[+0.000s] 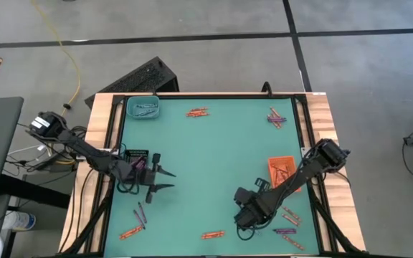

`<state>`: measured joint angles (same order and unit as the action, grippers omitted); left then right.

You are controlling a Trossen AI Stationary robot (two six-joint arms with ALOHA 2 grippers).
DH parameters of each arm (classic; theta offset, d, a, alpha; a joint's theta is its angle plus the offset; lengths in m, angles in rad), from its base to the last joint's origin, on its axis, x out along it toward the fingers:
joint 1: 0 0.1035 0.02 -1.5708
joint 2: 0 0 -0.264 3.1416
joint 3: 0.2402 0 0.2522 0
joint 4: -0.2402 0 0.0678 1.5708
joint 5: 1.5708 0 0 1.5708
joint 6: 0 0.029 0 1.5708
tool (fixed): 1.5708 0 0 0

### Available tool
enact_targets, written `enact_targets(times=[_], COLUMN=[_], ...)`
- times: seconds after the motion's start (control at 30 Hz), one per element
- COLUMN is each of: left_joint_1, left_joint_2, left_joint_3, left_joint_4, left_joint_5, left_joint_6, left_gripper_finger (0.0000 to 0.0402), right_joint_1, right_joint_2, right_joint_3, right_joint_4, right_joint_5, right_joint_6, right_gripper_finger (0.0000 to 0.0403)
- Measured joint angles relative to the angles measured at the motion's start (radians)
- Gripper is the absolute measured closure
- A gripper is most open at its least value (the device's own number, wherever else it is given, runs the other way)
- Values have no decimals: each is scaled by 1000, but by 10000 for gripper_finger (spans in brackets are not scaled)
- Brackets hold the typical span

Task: Sort crayons
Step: Put the green crayon into the green bin

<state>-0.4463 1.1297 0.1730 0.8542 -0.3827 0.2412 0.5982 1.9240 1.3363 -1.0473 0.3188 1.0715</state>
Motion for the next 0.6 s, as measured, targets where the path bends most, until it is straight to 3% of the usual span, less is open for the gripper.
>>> enact_targets(times=[0.13, 0.37, 0.6], left_joint_1=[84, 297, 454], left_joint_2=[0, 1, 3], left_joint_3=[0, 29, 106], left_joint_4=[84, 149, 79], left_joint_5=[49, 387, 490], left_joint_6=[36, 22, 46], left_gripper_finger=[253, 253, 253], right_joint_1=[-23, -93, -166], right_joint_2=[-1, -8, -37], right_joint_3=[4, 7, 7], right_joint_4=[18, 150, 284], right_joint_5=[123, 278, 356], right_joint_6=[-61, -298, -505], right_gripper_finger=[399, 399, 399])
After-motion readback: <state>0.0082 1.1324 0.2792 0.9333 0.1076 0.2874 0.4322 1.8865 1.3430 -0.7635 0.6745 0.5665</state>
